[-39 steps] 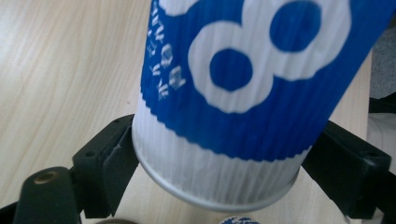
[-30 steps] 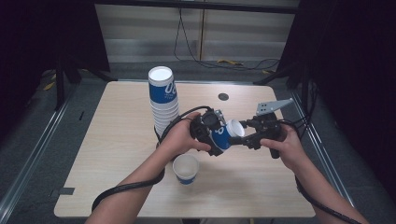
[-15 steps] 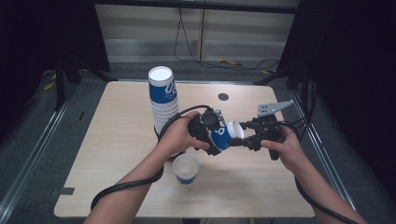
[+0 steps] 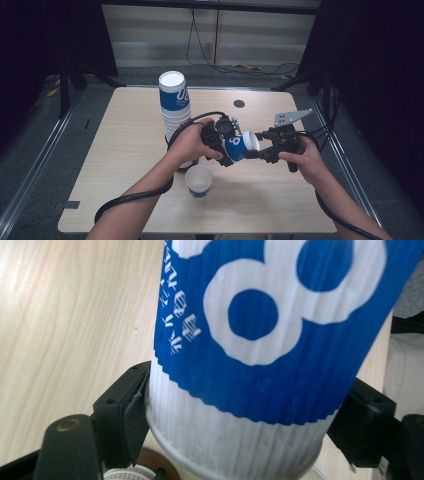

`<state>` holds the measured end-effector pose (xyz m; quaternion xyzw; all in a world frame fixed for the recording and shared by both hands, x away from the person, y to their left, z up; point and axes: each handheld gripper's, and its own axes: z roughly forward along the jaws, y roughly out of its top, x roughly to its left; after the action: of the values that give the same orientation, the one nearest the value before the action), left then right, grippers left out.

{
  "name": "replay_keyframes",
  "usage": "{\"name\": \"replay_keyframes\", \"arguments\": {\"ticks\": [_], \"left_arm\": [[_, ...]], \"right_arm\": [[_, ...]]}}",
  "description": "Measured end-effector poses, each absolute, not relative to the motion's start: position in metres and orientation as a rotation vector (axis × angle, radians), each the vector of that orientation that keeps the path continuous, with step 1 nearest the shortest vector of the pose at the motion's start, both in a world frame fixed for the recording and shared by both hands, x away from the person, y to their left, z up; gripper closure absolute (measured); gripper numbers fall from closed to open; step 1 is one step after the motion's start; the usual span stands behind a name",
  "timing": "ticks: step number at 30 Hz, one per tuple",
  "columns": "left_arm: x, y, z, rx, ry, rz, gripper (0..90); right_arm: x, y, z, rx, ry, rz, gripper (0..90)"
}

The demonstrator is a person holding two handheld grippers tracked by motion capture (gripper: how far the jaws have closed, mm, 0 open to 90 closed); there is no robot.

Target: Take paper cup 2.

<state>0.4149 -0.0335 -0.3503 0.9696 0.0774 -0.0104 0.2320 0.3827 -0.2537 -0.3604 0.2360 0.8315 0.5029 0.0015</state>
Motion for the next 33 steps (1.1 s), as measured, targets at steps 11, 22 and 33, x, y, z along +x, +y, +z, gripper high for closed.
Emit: {"name": "replay_keyframes", "arguments": {"ticks": [11, 22, 33], "left_arm": [[0.4149, -0.0322, -0.3453, 2.679, 0.2, -0.018, 22.4], [0.4158, -0.031, -0.3456, 2.694, 0.189, -0.035, 22.4], [0.4157, -0.0299, -0.3451, 2.768, 0.209, -0.035, 22.2]], "right_arm": [[0.3825, -0.2546, -0.3614, 0.721, 2.605, 1.595, 28.2], [0.3815, -0.2548, -0.3672, 0.721, 2.603, 1.607, 28.1], [0.378, -0.2469, -0.3618, 0.644, 2.665, 1.444, 15.7]]}}
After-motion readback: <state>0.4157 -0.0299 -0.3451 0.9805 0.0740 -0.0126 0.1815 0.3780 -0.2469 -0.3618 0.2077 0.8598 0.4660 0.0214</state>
